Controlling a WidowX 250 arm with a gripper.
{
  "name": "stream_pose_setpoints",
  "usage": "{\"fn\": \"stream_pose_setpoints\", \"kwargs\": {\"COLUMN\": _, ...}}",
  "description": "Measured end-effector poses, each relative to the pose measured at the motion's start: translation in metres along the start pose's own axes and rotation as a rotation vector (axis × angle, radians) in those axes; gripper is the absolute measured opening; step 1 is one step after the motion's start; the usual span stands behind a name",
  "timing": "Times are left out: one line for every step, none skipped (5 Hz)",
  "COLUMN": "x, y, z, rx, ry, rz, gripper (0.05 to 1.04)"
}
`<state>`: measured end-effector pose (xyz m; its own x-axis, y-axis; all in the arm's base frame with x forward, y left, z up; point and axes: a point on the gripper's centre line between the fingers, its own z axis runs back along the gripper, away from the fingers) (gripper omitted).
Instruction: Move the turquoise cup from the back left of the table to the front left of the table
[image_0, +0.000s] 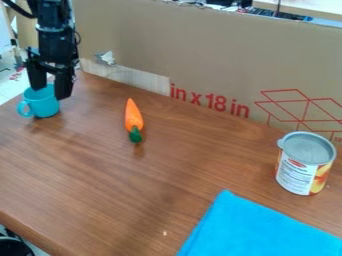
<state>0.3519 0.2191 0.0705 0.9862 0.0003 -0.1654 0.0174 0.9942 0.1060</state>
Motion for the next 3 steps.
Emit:
{"fn": "stream_pose_setpoints", "kwargs": {"x": 0.0024, "y": -0.0006, "z": -0.0098, "rx": -0.011, "ry": 0.021, "rz": -0.011, "gripper": 1.001}}
{"fn": "stream_pose_setpoints", "kwargs": {"x": 0.0050, "y": -0.0025, "z": -0.0123, "rx": -0.024, "ry": 0.012, "rz": -0.018, "gripper": 0.988}}
{"fn": "stream_pose_setpoints", "kwargs": {"x": 0.0055, "y": -0.0017, "z": -0.0110, "rx": -0.022, "ry": 0.013, "rz": -0.008, "gripper": 0.899}}
